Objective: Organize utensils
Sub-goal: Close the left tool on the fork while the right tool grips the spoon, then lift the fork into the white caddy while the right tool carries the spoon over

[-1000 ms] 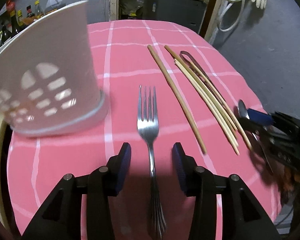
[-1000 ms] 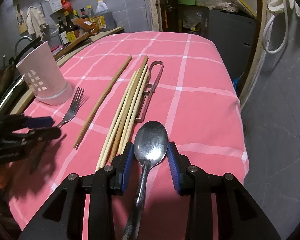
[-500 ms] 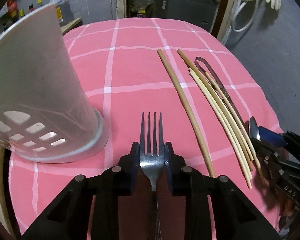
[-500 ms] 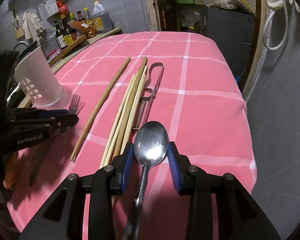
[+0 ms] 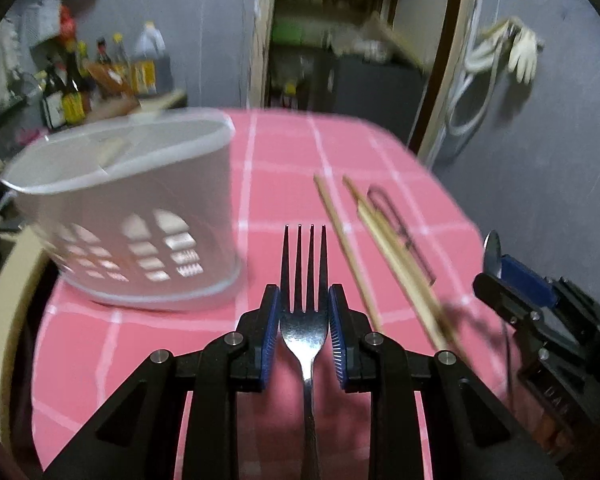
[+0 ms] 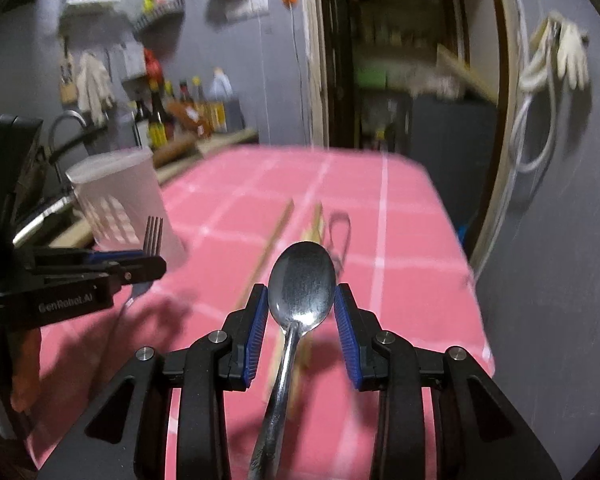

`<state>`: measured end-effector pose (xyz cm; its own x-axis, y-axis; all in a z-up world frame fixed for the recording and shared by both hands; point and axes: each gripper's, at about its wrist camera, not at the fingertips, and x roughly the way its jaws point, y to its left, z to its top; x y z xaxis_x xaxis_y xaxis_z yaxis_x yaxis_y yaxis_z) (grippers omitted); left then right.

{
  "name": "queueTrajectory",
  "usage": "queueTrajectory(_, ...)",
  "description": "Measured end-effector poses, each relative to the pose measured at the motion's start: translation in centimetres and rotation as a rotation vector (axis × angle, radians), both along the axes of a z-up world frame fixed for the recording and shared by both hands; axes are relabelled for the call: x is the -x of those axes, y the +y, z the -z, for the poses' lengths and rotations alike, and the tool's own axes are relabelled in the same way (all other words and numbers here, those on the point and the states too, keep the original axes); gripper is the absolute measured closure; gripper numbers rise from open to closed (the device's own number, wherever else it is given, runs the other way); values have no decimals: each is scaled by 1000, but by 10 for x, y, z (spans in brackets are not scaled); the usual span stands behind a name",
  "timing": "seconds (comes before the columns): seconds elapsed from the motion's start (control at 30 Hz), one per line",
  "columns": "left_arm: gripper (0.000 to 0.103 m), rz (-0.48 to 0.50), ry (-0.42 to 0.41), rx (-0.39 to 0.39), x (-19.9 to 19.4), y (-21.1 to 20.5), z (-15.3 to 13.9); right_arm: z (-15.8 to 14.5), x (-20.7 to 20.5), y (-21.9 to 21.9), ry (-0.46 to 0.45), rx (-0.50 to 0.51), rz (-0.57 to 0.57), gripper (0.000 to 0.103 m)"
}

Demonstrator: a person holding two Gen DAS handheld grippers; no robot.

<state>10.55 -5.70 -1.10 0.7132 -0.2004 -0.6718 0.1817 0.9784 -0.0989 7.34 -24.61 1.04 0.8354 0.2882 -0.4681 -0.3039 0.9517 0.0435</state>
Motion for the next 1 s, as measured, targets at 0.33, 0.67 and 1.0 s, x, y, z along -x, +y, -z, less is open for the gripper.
queueTrajectory(0.33, 83, -106, -317, 59, 34, 44, -88, -63, 6, 41, -259, -108, -39, 72)
queueTrajectory(0.67, 83, -222, -420, 118, 25, 118, -164, -125, -24, 107, -437, -218, -155, 72)
queueTrajectory(1.0, 83, -365, -481, 44, 14, 168, -197, -128, -66, 152, -467, -285, -175, 71)
